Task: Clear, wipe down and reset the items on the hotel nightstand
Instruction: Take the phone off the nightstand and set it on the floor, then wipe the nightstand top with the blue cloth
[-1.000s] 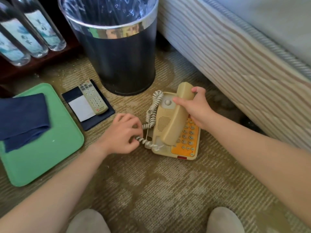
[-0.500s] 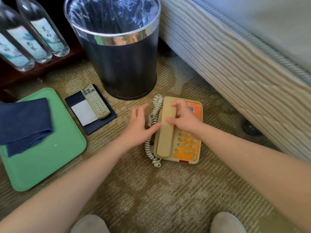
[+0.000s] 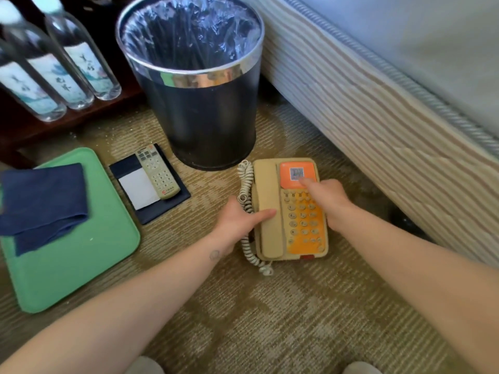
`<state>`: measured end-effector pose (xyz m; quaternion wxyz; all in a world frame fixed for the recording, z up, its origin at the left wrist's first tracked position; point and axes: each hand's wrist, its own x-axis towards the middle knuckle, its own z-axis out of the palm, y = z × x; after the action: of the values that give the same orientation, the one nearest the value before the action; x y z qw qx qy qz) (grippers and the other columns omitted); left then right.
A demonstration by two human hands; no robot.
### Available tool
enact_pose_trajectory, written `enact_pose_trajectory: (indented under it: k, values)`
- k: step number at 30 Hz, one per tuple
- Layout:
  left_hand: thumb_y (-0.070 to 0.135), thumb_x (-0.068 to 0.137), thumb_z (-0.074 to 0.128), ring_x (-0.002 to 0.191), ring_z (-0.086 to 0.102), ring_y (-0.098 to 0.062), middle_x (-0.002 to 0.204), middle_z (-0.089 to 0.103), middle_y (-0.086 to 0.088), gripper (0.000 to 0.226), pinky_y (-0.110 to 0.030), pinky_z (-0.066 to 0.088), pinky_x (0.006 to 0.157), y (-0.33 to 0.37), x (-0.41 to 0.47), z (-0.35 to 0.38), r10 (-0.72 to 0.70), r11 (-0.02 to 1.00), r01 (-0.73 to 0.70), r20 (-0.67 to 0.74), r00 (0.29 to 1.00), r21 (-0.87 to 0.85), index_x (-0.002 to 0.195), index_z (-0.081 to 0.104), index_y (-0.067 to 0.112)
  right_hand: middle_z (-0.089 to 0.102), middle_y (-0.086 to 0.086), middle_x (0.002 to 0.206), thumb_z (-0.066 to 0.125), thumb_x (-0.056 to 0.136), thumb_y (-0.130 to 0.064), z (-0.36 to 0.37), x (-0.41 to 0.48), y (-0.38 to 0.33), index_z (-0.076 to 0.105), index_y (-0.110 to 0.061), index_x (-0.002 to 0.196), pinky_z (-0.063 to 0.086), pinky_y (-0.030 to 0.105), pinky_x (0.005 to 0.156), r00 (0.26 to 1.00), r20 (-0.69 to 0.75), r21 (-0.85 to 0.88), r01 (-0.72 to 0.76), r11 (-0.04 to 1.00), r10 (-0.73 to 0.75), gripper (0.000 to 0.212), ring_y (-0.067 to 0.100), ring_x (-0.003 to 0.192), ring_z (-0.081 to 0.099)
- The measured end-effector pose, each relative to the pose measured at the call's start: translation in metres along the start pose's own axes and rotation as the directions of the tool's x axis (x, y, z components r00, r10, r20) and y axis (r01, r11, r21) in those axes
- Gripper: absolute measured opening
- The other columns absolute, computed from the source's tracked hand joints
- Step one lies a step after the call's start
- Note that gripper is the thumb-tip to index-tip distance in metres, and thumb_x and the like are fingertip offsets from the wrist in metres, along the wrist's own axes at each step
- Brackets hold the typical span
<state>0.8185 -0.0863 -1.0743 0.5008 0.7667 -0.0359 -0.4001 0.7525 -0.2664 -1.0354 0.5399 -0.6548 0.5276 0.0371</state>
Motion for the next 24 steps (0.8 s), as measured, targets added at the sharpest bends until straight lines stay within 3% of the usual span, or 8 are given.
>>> enact_pose_trajectory:
  k: [2, 6, 8, 10, 13, 18, 21, 24]
  values:
    - [0.065, 0.043, 0.087, 0.11, 0.062, -0.012, 0.12, 0.065, 0.008, 0.101, -0.041, 0.053, 0.095, 0.001, 0.003, 0.001, 0.018, 0.998, -0.021, -0.04, 0.999, -0.066, 0.127, 0.05, 0.022, 0.069, 0.007, 0.107, 0.061, 0.088, -0.044, -0.001, 0.005, -0.016, 0.062, -0.013, 0.114, 0.052, 0.047, 0.092, 0.994, 0.024, -0.052, 0.107, 0.993, -0.106, 0.041, 0.027, 0.098, 0.065]
    - [0.039, 0.072, 0.084, 0.104, 0.062, -0.007, 0.115, 0.065, 0.009, 0.062, -0.034, 0.051, 0.095, 0.007, 0.007, -0.007, 0.014, 0.99, -0.007, 0.046, 0.999, -0.144, 0.121, 0.052, 0.019, 0.067, 0.008, 0.109, 0.053, 0.096, -0.038, 0.002, 0.013, -0.035, 0.057, -0.013, 0.118, 0.049, 0.04, 0.088, 0.988, 0.098, -0.215, 0.135, 0.967, -0.116, 0.034, 0.025, 0.1, 0.063]
    - [0.038, 0.082, 0.075, 0.102, 0.06, -0.001, 0.113, 0.063, 0.015, 0.045, -0.029, 0.05, 0.093, 0.008, 0.001, -0.022, 0.026, 0.999, -0.02, 0.14, 0.99, -0.047, 0.12, 0.055, 0.027, 0.066, 0.007, 0.113, 0.053, 0.097, -0.033, 0.007, 0.009, -0.041, 0.059, -0.014, 0.123, 0.047, 0.038, 0.091, 0.974, 0.075, -0.325, 0.229, 0.918, -0.216, 0.033, 0.024, 0.105, 0.062]
    - [0.043, 0.086, 0.071, 0.115, 0.056, -0.007, 0.125, 0.058, 0.011, 0.056, -0.032, 0.048, 0.101, 0.005, -0.003, -0.045, 0.055, 0.995, -0.064, 0.116, 0.992, 0.077, 0.134, 0.05, 0.024, 0.06, 0.004, 0.122, 0.054, 0.096, -0.025, 0.017, -0.003, -0.051, 0.056, -0.017, 0.13, 0.043, 0.031, 0.09, 0.856, 0.026, -0.509, 0.456, 0.73, -0.516, 0.034, 0.023, 0.114, 0.057]
    - [0.035, 0.091, 0.065, 0.104, 0.062, -0.01, 0.117, 0.061, 0.01, 0.042, -0.029, 0.05, 0.093, -0.003, -0.012, -0.094, 0.168, 0.975, -0.157, -0.057, 0.984, 0.16, 0.129, 0.05, 0.028, 0.063, -0.006, 0.107, 0.052, 0.095, -0.016, 0.048, -0.037, -0.078, 0.065, -0.023, 0.111, 0.041, 0.026, 0.085, 0.549, 0.29, -0.493, 0.788, 0.369, -0.784, 0.022, 0.012, 0.101, 0.057]
    - [0.009, 0.093, 0.059, 0.07, 0.061, -0.007, 0.087, 0.06, 0.007, 0.022, -0.019, 0.048, 0.072, -0.017, -0.023, -0.201, 0.239, 0.971, -0.225, -0.451, 0.86, 0.084, 0.109, 0.056, 0.024, 0.063, -0.012, 0.096, 0.049, 0.096, -0.022, 0.14, -0.088, -0.13, 0.065, -0.03, 0.109, 0.047, 0.033, 0.085, 0.366, 0.81, -0.388, 0.92, 0.049, -0.459, 0.022, 0.011, 0.092, 0.058]
    - [0.006, 0.092, 0.058, 0.082, 0.058, -0.01, 0.097, 0.058, 0.001, 0.026, -0.011, 0.045, 0.075, -0.02, -0.035, -0.261, 0.145, 0.989, -0.122, -0.699, 0.701, 0.084, 0.117, 0.054, 0.012, 0.068, -0.006, 0.101, 0.048, 0.093, -0.022, 0.208, -0.123, -0.168, 0.064, -0.031, 0.109, 0.05, 0.04, 0.087, 0.346, 0.868, -0.342, 0.937, 0.077, -0.356, 0.025, 0.019, 0.097, 0.061]
    - [0.011, 0.092, 0.06, 0.11, 0.056, -0.029, 0.122, 0.051, -0.013, 0.034, -0.036, 0.045, 0.095, -0.036, -0.044, -0.303, -0.089, 0.996, 0.03, -0.818, 0.568, -0.087, 0.123, 0.048, 0.006, 0.064, 0.0, 0.117, 0.05, 0.095, -0.022, 0.263, -0.145, -0.199, 0.063, -0.022, 0.118, 0.044, 0.03, 0.091, 0.447, 0.859, -0.415, 0.893, 0.171, -0.251, 0.026, 0.022, 0.113, 0.056]
